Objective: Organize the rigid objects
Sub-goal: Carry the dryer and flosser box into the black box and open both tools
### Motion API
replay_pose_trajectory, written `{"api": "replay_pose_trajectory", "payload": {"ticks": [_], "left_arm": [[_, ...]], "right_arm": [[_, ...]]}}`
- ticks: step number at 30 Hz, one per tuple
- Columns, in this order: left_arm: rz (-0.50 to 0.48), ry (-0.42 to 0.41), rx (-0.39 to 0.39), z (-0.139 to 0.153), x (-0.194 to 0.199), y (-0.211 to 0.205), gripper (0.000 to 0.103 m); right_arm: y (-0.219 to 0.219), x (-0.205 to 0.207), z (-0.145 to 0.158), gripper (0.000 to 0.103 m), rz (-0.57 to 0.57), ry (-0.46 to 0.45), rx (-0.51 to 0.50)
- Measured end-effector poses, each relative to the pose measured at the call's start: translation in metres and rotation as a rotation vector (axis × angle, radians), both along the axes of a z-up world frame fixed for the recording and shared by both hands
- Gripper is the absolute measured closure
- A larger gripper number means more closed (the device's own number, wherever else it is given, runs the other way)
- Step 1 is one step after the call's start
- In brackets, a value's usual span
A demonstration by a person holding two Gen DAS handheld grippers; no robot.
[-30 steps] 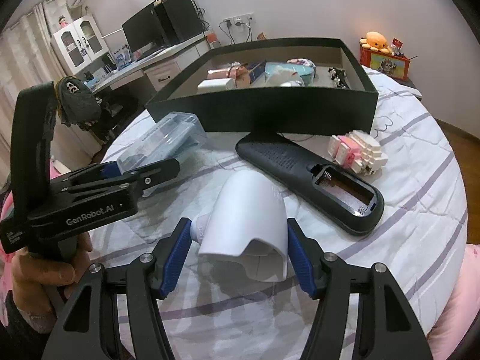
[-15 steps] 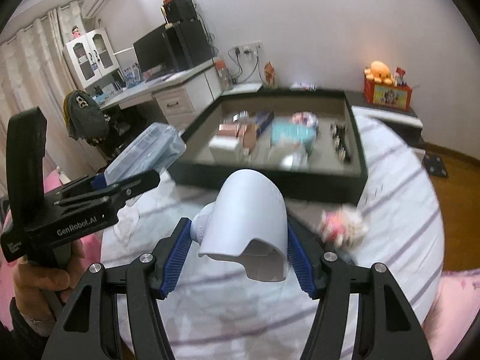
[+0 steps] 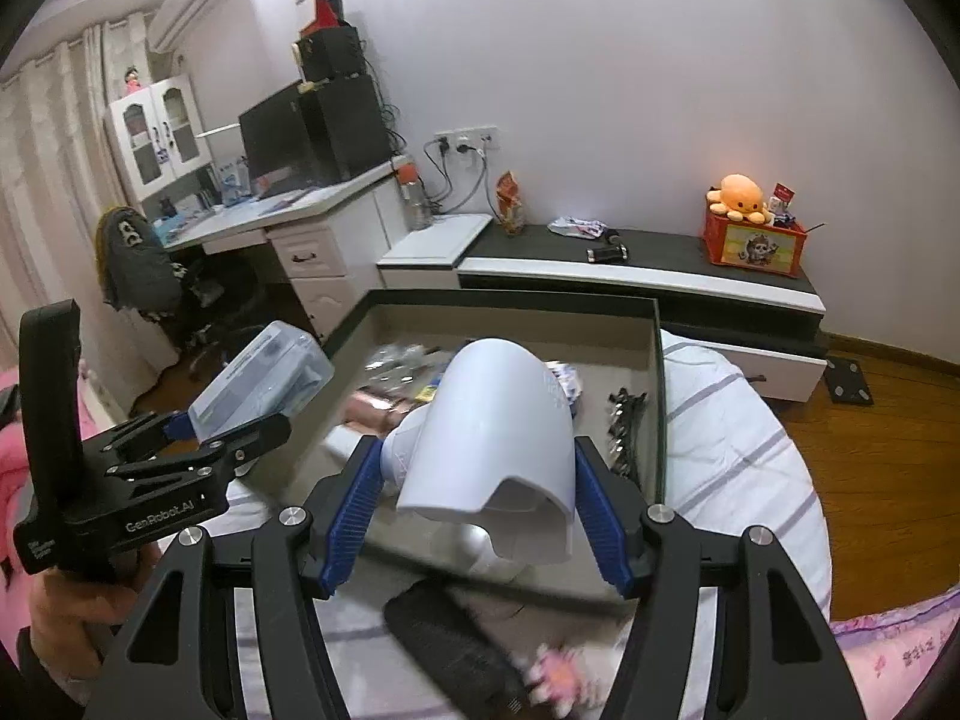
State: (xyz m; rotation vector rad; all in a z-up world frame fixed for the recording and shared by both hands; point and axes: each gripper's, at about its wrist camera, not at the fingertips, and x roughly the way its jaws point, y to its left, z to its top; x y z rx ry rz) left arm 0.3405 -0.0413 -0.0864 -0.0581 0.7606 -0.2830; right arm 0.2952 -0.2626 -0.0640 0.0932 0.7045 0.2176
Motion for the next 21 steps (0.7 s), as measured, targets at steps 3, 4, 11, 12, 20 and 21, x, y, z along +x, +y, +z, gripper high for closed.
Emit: {"api": "replay_pose_trajectory", "payload": {"ticks": [3, 4, 11, 12, 20, 21], "left_arm": [[0.027, 0.016, 0.011, -0.011, 0.013, -0.002, 0.036], [0.032, 0.025, 0.013, -0.015, 0.017, -0.003, 0.036], [0.048, 0.040, 0.098, -0.033, 0.026, -0.016, 0.033], [0.041, 0.039, 0.119, -0.035, 0.026, -0.020, 0.031], [0.002, 0.018, 0.161, -0.033, 0.010, -0.034, 0.003], [0.004, 0.013, 0.153, -0.030, 0.006, -0.032, 0.003]], "right_arm": [[-0.006, 0.017, -0.011, 0.040, -0.010, 0.030, 0.000], [-0.009, 0.023, -0.016, 0.040, -0.014, 0.042, 0.001], [-0.016, 0.047, -0.044, 0.040, -0.036, 0.130, -0.025], [-0.017, 0.049, -0.048, 0.039, -0.038, 0.146, -0.028], [-0.024, 0.043, -0.048, 0.020, -0.073, 0.152, -0.040], [-0.024, 0.039, -0.046, 0.018, -0.076, 0.143, -0.039]]}}
